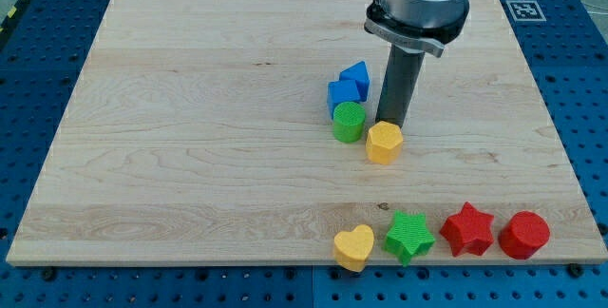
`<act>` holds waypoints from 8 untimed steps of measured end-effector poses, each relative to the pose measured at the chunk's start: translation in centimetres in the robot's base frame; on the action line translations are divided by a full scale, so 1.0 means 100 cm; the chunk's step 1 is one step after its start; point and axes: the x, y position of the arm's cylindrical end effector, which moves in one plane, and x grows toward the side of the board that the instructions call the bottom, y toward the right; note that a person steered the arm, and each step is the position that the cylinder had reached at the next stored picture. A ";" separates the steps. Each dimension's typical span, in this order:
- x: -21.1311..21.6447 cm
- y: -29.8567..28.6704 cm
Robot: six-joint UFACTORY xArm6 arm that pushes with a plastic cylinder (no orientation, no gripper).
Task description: Push the yellow hexagon to the top of the red circle
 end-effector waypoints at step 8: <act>0.031 -0.012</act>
